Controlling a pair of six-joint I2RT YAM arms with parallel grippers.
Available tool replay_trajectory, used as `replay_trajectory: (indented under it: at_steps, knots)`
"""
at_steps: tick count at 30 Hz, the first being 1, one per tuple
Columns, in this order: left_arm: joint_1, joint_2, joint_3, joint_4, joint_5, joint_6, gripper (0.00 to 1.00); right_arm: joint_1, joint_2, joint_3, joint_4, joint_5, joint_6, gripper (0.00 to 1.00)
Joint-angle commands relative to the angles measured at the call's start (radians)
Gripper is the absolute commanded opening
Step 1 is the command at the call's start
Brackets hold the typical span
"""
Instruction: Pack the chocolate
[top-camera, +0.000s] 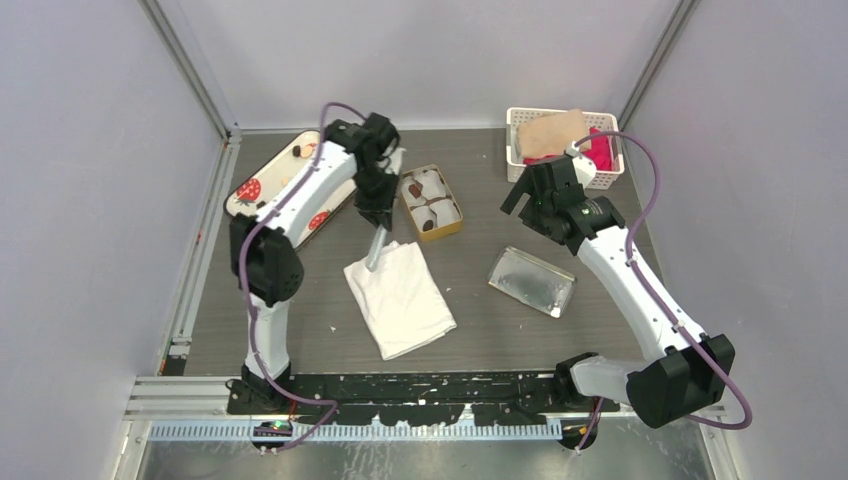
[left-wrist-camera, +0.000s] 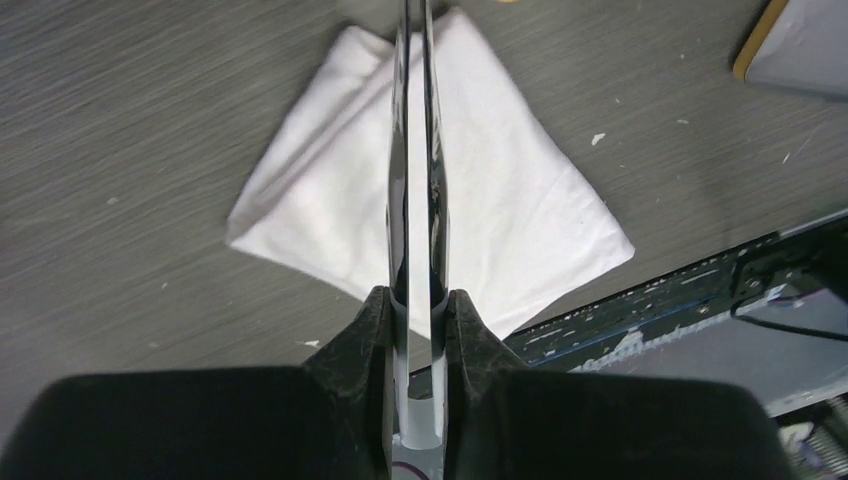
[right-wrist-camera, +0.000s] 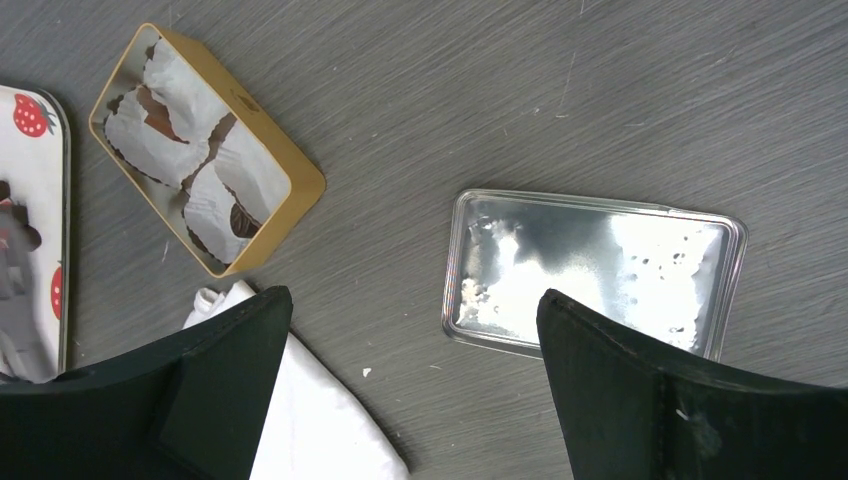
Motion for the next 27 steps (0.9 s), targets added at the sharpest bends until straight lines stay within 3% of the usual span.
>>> replay_trajectory:
  at_steps: [1, 9, 15, 27]
  knots:
    - [0.176, -0.114, -0.062, 0.015, -0.022, -0.074, 0.0, -0.003, -0.026, 0.001, 0.043, -0.004, 0.016, 0.98]
    - [0.363, -0.145, -0.158, 0.003, -0.137, -0.093, 0.0, -0.005, -0.026, 0.01, 0.043, 0.003, 0.01, 0.98]
    - [0.395, -0.078, -0.18, -0.007, -0.176, -0.101, 0.0, -0.004, -0.016, 0.018, 0.054, -0.01, 0.014, 0.98]
    - [0.424, -0.022, -0.217, 0.068, -0.178, -0.173, 0.12, -0.004, -0.014, 0.031, 0.044, -0.005, 0.007, 0.98]
